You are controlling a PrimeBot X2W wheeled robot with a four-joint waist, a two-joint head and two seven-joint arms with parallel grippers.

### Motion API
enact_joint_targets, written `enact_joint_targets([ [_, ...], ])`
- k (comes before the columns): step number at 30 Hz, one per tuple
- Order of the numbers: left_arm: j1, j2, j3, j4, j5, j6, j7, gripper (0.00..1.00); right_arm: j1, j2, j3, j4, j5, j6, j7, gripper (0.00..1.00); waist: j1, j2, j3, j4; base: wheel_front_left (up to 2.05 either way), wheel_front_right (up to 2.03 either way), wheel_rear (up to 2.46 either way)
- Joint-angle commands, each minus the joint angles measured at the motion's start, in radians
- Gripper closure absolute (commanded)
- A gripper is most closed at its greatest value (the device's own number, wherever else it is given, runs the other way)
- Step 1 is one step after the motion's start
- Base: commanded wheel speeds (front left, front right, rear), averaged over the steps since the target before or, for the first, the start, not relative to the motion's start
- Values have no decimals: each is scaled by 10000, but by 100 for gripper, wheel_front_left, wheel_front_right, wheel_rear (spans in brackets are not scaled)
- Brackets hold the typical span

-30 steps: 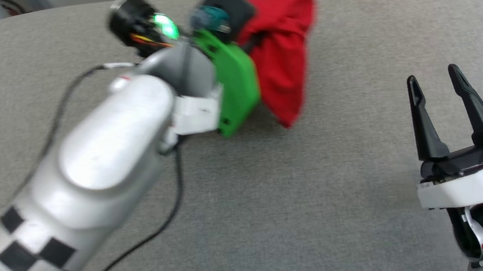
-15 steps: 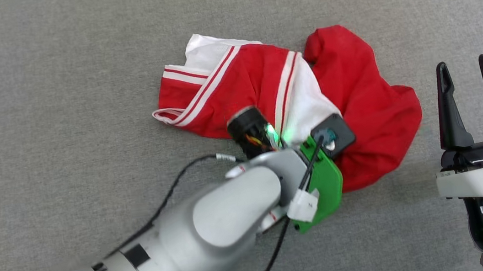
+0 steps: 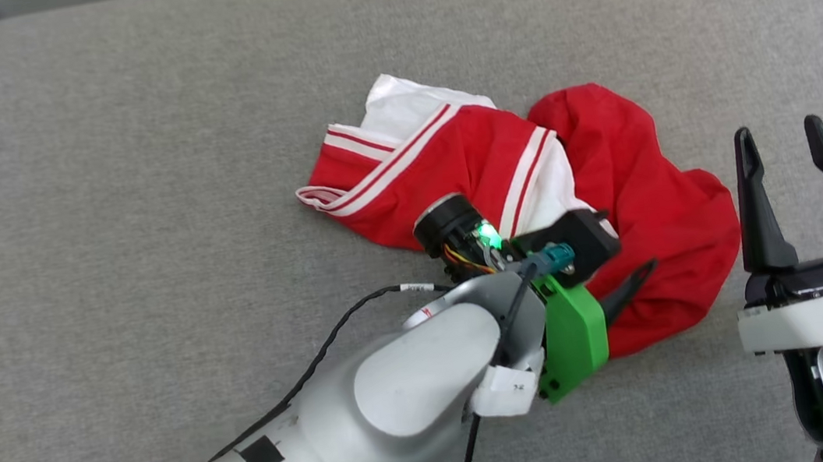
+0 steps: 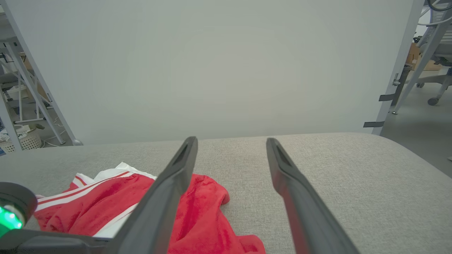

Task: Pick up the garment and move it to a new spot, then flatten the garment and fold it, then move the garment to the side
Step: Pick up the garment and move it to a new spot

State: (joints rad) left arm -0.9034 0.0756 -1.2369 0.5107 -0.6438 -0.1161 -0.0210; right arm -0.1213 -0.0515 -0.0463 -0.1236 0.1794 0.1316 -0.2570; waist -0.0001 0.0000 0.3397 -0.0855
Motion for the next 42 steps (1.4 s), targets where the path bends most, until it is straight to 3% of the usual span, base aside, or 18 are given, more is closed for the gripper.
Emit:
enact_joint_targets([
  [1,-35,-81,236,-77,4,190,-445,0,212,12,14,45,-30,-9,-47,0,1,0,-808,491,0,0,0],
  [4,58,-49,672,-237,5,668,-1244,0,445,12,29,112,-49,-9,-47,0,1,0,-1265,675,0,0,0],
  [9,421,655,1674,-597,155,1909,-2182,0,792,12,62,192,-57,-9,-47,0,1,0,-1845,899,0,0,0],
  [17,2086,2281,3872,-1958,638,3733,-2402,0,1208,12,2,227,-78,-9,-47,0,1,0,-2383,1152,0,0,0],
  [23,4152,3083,5899,-3360,1319,4515,-2405,0,1353,12,33,248,-140,-9,-47,0,1,0,-2587,1174,0,0,0],
  [30,6698,3061,7935,-4361,2060,4658,-2406,0,1543,12,33,422,-111,-9,-47,0,1,0,-2811,1114,0,0,0],
  [42,9004,1597,9935,-4556,3372,3250,-2407,0,2118,12,129,1016,103,-9,-47,0,1,0,-3169,1069,0,0,0],
])
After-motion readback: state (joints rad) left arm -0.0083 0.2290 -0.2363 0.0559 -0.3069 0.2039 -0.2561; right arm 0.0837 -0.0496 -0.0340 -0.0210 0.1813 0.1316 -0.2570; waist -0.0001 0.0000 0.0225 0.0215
